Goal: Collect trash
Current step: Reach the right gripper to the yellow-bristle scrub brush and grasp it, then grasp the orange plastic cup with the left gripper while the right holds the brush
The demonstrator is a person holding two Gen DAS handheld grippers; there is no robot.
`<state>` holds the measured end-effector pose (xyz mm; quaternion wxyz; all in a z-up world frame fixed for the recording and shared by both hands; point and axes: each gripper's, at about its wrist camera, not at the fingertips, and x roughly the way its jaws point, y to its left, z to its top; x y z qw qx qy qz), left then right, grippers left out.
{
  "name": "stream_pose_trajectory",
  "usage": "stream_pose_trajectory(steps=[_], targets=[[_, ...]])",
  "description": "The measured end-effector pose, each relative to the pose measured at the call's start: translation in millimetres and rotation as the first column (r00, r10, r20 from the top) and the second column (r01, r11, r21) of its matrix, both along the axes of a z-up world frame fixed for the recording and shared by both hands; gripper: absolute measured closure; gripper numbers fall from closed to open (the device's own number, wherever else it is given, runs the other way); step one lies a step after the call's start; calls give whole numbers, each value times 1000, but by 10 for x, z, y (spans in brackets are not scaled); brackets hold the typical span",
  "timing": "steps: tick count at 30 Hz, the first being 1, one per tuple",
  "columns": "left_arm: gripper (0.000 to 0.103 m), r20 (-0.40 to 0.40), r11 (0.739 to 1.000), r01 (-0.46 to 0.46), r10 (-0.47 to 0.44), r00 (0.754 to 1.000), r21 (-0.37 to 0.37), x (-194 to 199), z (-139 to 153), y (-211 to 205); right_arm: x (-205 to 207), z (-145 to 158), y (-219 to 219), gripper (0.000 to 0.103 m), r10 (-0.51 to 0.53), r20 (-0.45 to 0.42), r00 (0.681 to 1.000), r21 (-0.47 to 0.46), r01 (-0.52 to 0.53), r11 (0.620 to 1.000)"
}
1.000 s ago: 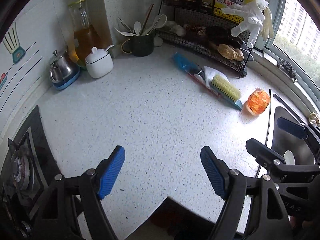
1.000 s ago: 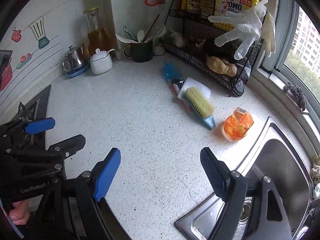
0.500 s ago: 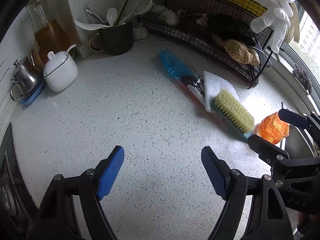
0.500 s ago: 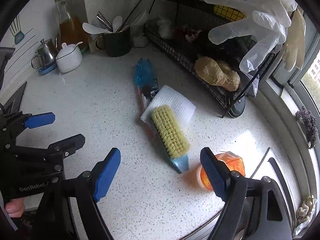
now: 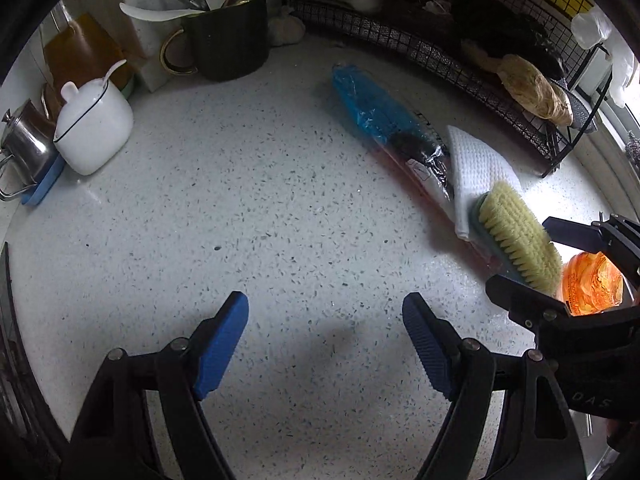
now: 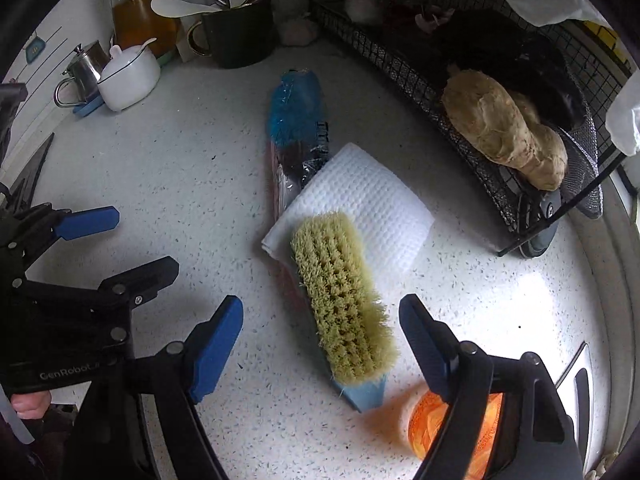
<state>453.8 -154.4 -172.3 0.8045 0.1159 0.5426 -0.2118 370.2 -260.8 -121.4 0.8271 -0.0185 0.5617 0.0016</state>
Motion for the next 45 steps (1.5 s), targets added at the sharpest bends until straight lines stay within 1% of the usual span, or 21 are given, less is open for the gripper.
stream_pose_trajectory(steps=[1, 2, 4, 7, 12, 17, 23, 26, 27, 31, 34, 36, 40, 42, 45], targets=[[25, -1, 1000, 3, -3, 1000, 2, 1, -6, 6, 11, -21, -10, 38, 2, -8, 1000, 0, -2, 1000], [25, -2, 1000, 4, -4, 1000, 6, 0, -10, 12, 16, -42, -8, 43, 0, -18, 1000, -10, 0, 1000], [25, -3, 1000, 12, -12, 1000, 12, -6, -19, 3, 14, -64, 1, 60, -2, -29, 1000, -17, 2, 1000], [25, -2, 1000, 22, -22, 1000, 12, -38, -1, 21, -48, -69, 30, 67, -8, -49, 999, 6, 8, 1000], [25, -4, 999, 36, -36, 999, 8, -168, 66, 130, -271, -26, 107, 67, -34, -55, 998, 60, 37, 998], [25, -9, 998, 59, -59, 998, 10, -401, 132, 255, -571, 4, 202, 67, -59, -65, 996, 137, 68, 988], [25, -17, 994, 110, -110, 994, -4, -671, 258, 309, -939, 209, 247, 67, -109, -30, 994, 173, 113, 978], [25, -2, 988, 153, -153, 988, -8, -782, 376, 207, -1080, 311, 132, 67, -149, 1, 989, 174, 147, 974], [25, 8, 986, 167, -167, 986, -7, -815, 417, 168, -1101, 300, 73, 67, -164, 10, 986, 174, 159, 972], [25, 38, 973, 232, -232, 972, -9, -903, 581, -43, -1298, 458, -113, 67, -227, 42, 973, 172, 217, 961], [25, 58, 958, 286, -284, 957, -15, -984, 688, -243, -1447, 572, -280, 67, -282, 68, 957, 161, 268, 950], [25, 63, 947, 322, -321, 945, -8, -1048, 716, -431, -1535, 599, -337, 67, -330, 86, 940, 148, 316, 937], [25, 61, 917, 400, -398, 915, -14, -1170, 753, -747, -1731, 624, -564, 67, -431, 94, 897, 146, 416, 898], [25, 57, 901, 435, -434, 899, -10, -1225, 749, -910, -1766, 625, -640, 67, -471, 99, 877, 144, 456, 879], [25, 63, 872, 489, -488, 870, -1, -1302, 741, -1154, -1837, 645, -763, 67, -524, 109, 845, 138, 509, 849]])
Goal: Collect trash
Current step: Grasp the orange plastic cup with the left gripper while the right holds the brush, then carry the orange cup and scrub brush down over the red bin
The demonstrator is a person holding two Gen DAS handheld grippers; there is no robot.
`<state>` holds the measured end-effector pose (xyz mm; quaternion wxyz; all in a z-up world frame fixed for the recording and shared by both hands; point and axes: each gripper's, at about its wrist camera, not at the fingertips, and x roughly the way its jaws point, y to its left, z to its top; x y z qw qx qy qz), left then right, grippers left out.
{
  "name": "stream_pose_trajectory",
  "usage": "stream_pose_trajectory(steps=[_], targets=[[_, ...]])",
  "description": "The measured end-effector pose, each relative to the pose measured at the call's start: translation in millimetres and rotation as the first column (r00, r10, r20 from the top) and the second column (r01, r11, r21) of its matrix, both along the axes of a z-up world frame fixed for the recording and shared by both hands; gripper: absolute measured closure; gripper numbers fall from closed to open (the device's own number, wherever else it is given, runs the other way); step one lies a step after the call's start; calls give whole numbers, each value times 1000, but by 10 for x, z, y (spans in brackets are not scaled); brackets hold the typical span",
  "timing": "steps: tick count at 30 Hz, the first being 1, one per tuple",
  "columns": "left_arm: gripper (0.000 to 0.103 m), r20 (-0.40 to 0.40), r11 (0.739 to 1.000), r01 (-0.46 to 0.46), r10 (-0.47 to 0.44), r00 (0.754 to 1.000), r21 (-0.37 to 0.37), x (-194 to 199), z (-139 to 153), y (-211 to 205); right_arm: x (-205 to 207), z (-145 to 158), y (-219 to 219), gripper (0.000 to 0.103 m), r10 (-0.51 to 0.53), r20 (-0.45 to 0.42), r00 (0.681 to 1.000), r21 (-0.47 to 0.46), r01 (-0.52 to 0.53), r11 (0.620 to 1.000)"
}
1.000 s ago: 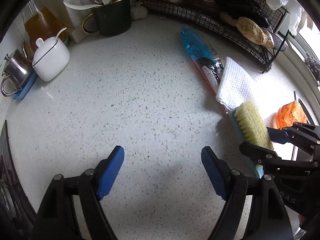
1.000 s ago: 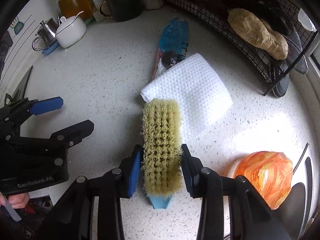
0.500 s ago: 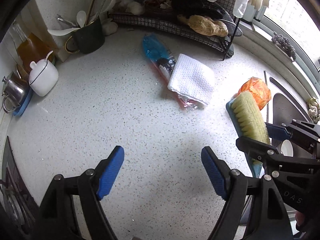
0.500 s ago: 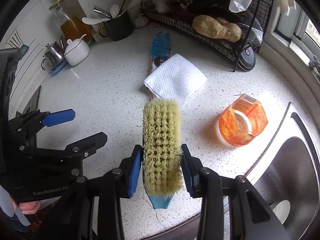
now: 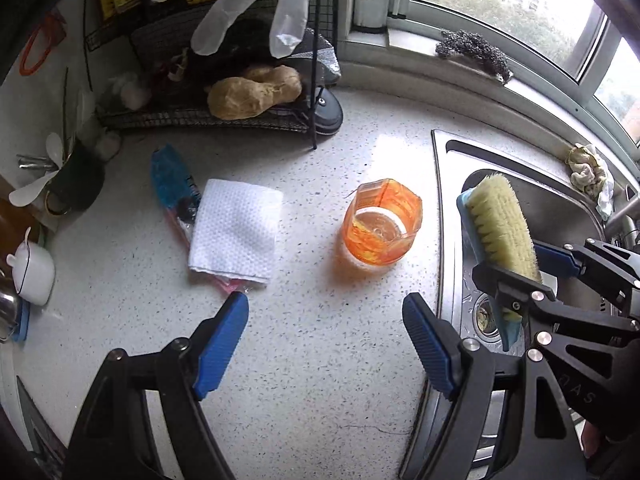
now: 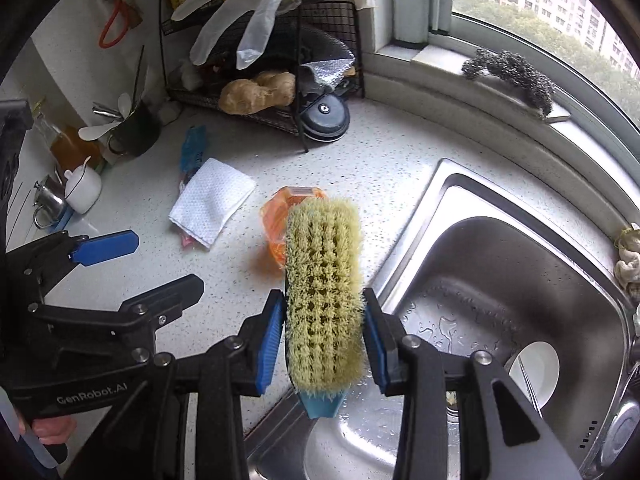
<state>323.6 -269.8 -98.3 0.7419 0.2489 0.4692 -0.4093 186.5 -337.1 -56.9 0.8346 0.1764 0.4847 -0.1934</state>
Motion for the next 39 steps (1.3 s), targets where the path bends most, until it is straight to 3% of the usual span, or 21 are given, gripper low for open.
stream_pose_trajectory(steps=[10, 20, 27, 31, 32, 39], targets=[[25, -46, 990, 130, -128, 991, 59, -57, -268, -676, -211, -197, -472, 67, -152, -25, 988, 31, 153, 988], [25, -43, 980, 166, -163, 986, 106, 77, -591, -1066, -65, -493, -817, 67, -175, -65, 982, 70, 180, 981], [26, -64, 980, 161, -154, 986, 119, 185, -728, -1170, 67, -629, -951, 67, -161, -88, 983, 85, 168, 982], [33, -75, 982, 152, -144, 987, 116, 174, -777, -1198, 81, -634, -963, 67, -155, -91, 984, 89, 163, 983], [38, -71, 980, 158, -150, 986, 118, 153, -777, -1187, 81, -630, -961, 67, -153, -91, 984, 90, 161, 983], [38, -27, 979, 169, -167, 986, 114, -38, -725, -1044, 49, -593, -881, 67, -142, -88, 986, 89, 150, 985]])
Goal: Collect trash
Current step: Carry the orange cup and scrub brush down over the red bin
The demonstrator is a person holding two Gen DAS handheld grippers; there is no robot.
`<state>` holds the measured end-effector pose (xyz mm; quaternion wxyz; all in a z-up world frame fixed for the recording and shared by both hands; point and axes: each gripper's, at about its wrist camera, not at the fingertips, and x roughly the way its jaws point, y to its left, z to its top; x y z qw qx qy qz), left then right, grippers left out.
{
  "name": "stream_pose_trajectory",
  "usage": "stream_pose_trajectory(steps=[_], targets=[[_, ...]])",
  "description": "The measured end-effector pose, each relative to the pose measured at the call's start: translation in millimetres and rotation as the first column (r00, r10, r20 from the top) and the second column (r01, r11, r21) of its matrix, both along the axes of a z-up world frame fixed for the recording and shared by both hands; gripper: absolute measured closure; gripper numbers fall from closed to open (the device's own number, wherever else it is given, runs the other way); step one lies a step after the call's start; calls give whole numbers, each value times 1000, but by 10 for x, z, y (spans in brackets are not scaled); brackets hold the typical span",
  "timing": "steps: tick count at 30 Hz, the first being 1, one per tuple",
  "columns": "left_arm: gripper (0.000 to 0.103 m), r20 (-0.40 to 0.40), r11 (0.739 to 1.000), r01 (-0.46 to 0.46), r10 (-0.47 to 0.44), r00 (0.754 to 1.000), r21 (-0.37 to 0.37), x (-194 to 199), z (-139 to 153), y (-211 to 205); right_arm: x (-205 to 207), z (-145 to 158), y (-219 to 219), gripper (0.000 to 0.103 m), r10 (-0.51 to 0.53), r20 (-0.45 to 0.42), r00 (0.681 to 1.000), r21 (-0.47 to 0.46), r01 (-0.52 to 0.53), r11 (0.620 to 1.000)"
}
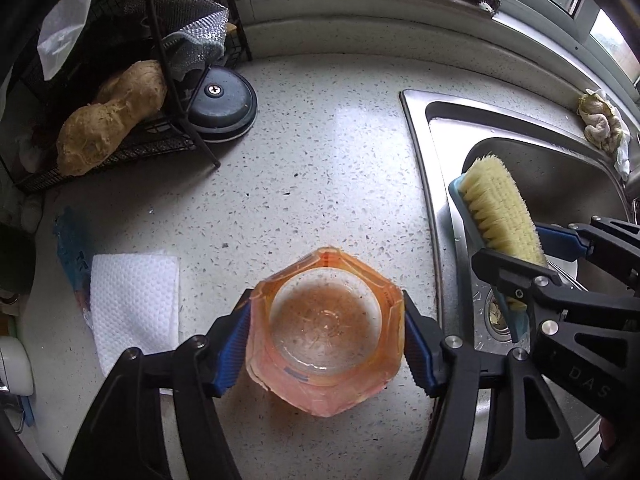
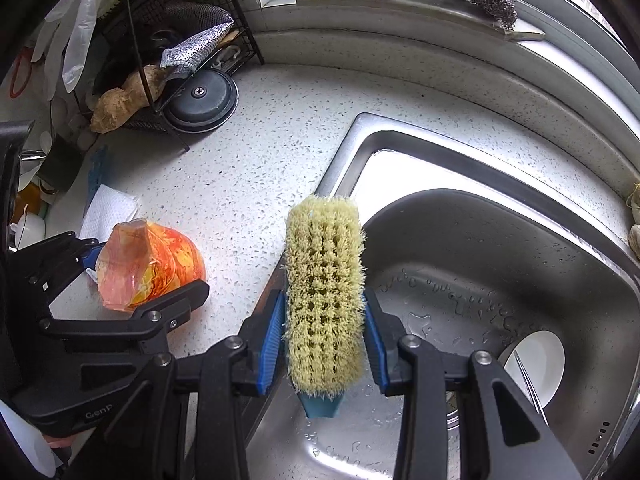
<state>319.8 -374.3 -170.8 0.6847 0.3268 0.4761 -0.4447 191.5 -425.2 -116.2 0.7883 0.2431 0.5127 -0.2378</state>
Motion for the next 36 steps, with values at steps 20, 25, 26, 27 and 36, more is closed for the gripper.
stream_pose_trajectory(steps=[20, 25, 26, 27, 36], targets=[[38, 36, 955, -281, 285, 958, -99, 60, 554, 1684, 180, 412, 1211, 67, 258, 72, 964, -59, -254, 965], [38, 41, 922, -372, 379, 925, -110, -11, 565, 2257, 177, 438, 1655, 67, 358, 76, 931, -72, -353, 933], [38, 39, 914, -390, 396, 917, -111, -45, 560, 2362, 149, 443, 1744, 67, 378, 77, 923, -73, -373, 925], [38, 35, 907, -405, 412, 911, -114, -82, 563, 2481, 129, 442, 1836, 67, 396, 77, 915, -74, -391, 917], [38, 31, 847, -518, 525, 851, -120, -673, 551, 3496, -193, 379, 2565, 67, 517, 90, 851, -67, -513, 856]])
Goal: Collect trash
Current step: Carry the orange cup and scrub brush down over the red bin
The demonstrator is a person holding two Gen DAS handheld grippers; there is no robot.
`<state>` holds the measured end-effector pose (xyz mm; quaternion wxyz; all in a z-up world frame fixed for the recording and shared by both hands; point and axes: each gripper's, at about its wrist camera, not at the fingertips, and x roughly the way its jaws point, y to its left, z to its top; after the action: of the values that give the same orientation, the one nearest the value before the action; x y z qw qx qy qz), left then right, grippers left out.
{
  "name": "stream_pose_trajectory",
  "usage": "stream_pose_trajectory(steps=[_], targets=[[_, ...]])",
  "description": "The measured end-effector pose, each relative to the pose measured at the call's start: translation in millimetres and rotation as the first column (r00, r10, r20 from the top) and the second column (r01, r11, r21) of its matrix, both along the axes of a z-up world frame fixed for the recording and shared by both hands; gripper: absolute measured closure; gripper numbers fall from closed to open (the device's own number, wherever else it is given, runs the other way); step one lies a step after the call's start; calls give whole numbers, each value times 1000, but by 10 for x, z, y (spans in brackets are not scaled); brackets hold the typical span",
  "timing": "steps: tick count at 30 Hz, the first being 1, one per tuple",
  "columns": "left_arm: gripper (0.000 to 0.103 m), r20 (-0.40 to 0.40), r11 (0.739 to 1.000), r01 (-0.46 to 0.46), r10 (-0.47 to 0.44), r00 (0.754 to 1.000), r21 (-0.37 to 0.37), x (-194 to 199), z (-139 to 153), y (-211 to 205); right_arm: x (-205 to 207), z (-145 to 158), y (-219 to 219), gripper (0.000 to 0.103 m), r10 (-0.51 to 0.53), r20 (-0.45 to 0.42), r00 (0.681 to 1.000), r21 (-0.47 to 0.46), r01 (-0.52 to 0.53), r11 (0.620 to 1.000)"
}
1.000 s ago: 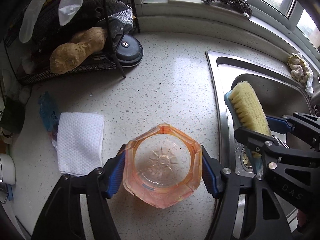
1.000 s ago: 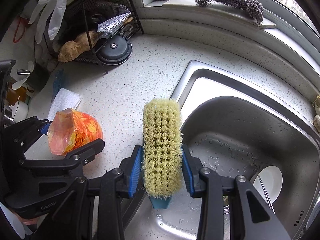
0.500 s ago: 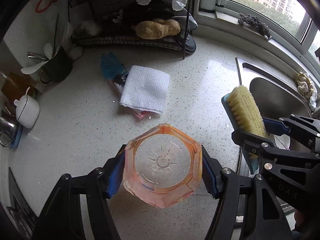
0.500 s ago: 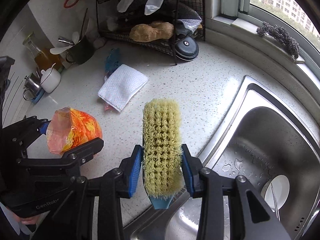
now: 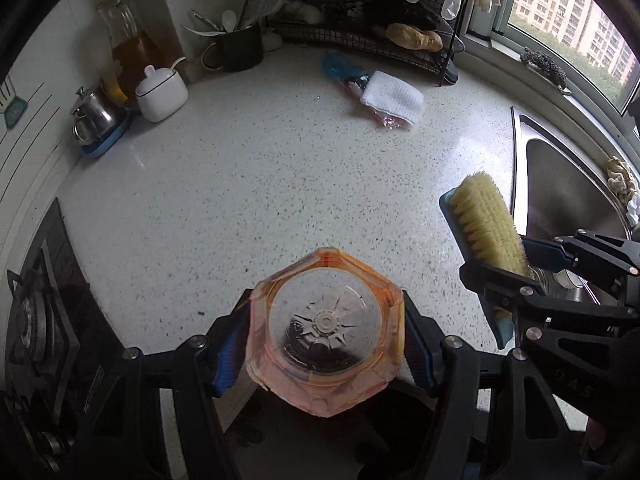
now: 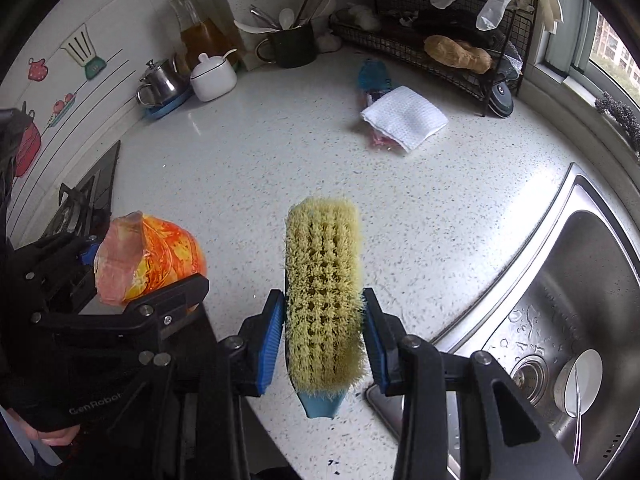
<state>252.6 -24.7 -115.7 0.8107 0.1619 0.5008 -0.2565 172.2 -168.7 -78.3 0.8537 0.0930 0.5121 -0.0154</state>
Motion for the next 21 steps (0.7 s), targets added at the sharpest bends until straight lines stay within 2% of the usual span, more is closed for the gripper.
stream_pose_trajectory(steps=[10, 15, 21], targets=[[38, -25, 996, -89, 89, 996, 9, -983, -198, 844, -758, -194, 740, 67, 109, -11, 994, 12, -109, 994], [38, -59, 993, -115, 115, 992, 15, -1415, -368, 1051, -1109, -325, 975, 67, 153, -31, 988, -5, -153, 988], [38, -101, 989, -145, 146, 984, 21, -1737, -638, 1198, -1398, -514, 1148, 67, 172, -43, 984, -2, -173, 985]])
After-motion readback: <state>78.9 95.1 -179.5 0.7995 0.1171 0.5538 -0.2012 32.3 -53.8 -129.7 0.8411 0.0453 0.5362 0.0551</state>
